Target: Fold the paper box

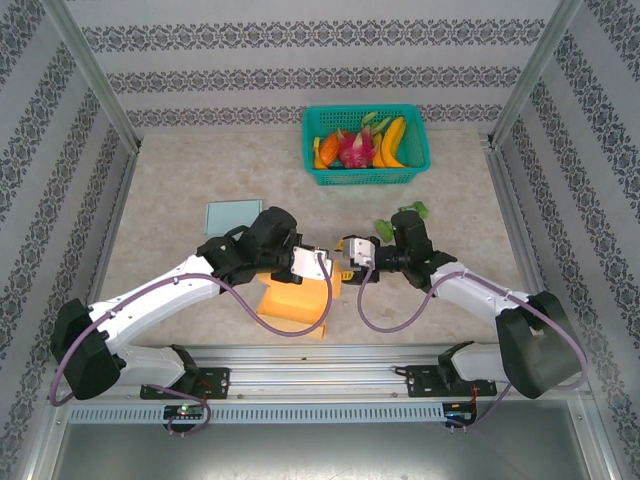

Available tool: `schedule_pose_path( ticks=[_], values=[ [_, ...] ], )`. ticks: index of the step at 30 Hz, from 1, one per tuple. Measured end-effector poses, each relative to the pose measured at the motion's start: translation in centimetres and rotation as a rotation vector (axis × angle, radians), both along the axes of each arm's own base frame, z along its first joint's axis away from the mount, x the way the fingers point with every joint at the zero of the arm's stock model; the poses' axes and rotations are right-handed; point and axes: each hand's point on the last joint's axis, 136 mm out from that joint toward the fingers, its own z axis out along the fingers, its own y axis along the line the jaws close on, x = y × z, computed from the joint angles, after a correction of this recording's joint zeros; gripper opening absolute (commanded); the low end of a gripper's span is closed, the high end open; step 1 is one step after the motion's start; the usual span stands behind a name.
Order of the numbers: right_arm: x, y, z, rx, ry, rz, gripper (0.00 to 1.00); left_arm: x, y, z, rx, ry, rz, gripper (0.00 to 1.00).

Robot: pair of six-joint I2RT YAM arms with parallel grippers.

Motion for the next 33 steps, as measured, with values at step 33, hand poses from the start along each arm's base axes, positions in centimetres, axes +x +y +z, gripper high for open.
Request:
schedule_pose_path(
  ticks=[33],
  values=[
    [1.0,0.0,-0.3,-0.022,0.176,-0.018,0.54,0.7,-0.2,0.6,-0.027,-0.027,0.003,0.00]
  ],
)
